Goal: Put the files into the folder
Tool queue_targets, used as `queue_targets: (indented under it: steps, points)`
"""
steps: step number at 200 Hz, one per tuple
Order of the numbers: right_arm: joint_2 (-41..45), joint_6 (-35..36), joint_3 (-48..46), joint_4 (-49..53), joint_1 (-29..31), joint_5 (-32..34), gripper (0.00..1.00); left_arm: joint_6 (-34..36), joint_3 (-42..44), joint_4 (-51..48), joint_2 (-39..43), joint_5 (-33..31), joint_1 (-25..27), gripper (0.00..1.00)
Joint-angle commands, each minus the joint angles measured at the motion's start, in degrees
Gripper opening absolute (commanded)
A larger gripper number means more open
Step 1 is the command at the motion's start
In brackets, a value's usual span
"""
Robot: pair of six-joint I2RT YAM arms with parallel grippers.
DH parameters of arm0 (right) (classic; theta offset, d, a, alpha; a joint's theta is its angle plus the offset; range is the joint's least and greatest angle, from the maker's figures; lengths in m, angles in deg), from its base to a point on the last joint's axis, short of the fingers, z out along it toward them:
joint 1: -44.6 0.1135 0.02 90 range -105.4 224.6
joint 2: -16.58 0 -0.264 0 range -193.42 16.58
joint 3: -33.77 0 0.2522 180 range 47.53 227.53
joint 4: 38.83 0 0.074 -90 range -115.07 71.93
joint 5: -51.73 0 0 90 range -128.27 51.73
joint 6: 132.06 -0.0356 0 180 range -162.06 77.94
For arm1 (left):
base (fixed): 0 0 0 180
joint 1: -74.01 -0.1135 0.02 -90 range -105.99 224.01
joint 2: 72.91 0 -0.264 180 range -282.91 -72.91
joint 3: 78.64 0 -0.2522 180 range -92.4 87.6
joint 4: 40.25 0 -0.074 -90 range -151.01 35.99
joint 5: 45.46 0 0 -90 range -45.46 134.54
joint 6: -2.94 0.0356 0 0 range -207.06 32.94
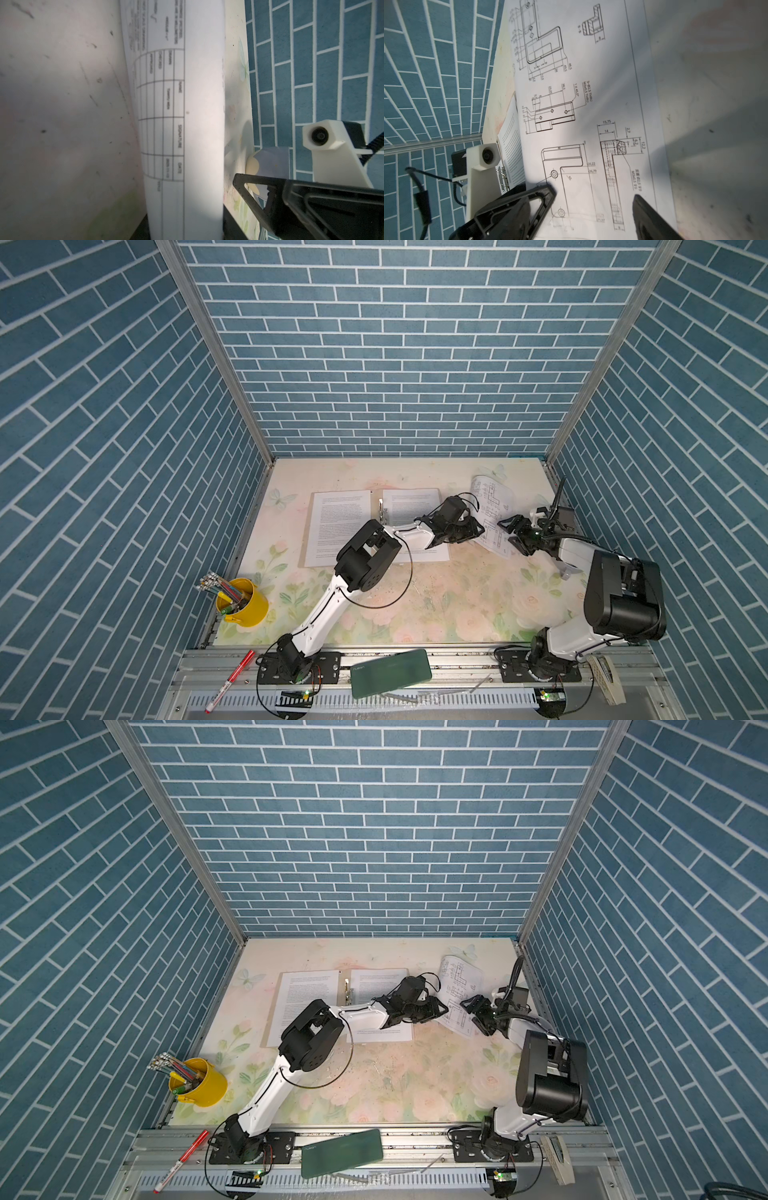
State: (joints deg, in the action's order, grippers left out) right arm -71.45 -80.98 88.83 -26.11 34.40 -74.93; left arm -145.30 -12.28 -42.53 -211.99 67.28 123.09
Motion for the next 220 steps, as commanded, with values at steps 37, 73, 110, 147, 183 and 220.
queue_targets:
  steps: [37, 73, 110, 147, 183, 220]
  points:
    - [2.21, 4.57, -1.13, 1.59, -3.05, -0.42, 0.79, -2.14, 4.3, 6.13, 6.75, 1.5, -0.47, 0.44]
    - [0.1, 2.71, -3.17, -4.42, -3.94, -1.62, 0.79, -2.63, 6.22, 7.09, 8.62, 1.96, -0.49, 0.44]
    - [-3.06, -2.26, -5.42, -12.43, -4.41, -3.8, 0.82, -4.51, 8.91, 10.15, 10.05, 2.05, -0.51, 0.42]
    - [-4.93, -5.4, -7.53, -18.63, -4.57, -4.53, 0.82, -4.52, 10.91, 11.86, 10.93, 1.95, -0.56, 0.41]
    - [-7.03, -7.25, -8.99, -22.84, -4.65, -5.22, 0.83, -7.44, 11.75, 13.86, 11.24, 1.96, -0.55, 0.41]
    - [-8.82, -9.42, -9.48, -26.5, -4.66, -5.97, 0.81, -8.47, 12.95, 15.19, 12.15, 1.42, -0.48, 0.41]
